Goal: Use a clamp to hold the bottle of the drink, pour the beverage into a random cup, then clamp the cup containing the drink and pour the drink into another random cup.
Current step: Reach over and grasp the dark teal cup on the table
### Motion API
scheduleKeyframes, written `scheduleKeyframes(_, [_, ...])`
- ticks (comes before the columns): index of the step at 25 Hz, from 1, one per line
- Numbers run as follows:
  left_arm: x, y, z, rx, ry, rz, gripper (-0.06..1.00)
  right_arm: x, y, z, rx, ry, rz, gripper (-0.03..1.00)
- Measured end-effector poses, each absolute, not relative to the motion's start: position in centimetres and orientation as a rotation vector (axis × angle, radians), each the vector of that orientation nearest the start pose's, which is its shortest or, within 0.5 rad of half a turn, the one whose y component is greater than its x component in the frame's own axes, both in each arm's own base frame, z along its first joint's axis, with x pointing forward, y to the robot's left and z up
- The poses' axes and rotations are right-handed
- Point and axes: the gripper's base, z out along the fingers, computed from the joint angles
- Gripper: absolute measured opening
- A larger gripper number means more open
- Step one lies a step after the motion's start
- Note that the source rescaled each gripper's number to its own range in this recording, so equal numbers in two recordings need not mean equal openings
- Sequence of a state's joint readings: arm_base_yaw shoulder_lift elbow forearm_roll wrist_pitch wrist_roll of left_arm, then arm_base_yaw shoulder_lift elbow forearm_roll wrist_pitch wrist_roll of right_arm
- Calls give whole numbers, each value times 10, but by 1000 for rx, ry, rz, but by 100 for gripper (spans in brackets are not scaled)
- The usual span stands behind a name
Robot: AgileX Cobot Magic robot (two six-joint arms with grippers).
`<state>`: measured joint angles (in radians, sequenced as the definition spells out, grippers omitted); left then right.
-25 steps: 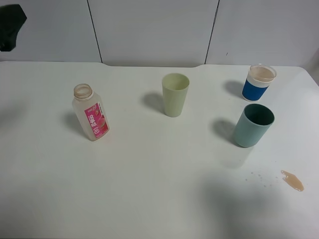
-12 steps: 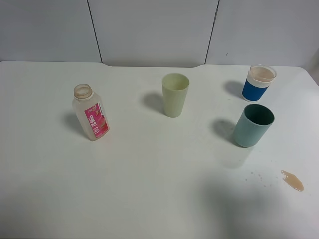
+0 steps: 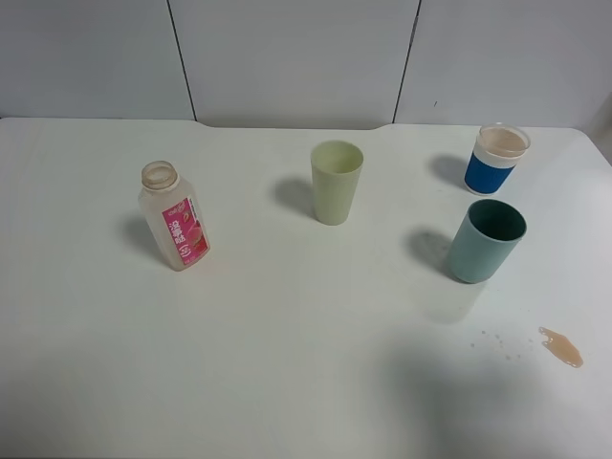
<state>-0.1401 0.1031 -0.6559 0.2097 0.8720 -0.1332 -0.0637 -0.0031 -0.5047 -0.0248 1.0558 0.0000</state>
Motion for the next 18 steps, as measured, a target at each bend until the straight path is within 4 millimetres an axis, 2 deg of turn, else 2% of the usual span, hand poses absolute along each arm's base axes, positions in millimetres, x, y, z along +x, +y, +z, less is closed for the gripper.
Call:
scheduleKeyframes(8, [-9, 17, 329, -53, 1852, 23, 100, -6, -2, 279, 66, 2031, -70, 85])
scheduleKeyframes(15, [-13, 17, 329, -201, 1849, 155, 100, -6, -2, 279, 66, 2031, -70, 85])
scheduleKeyframes(18, [-13, 15, 327, -210, 1854, 164, 100, -6, -2, 279, 66, 2031, -70, 85])
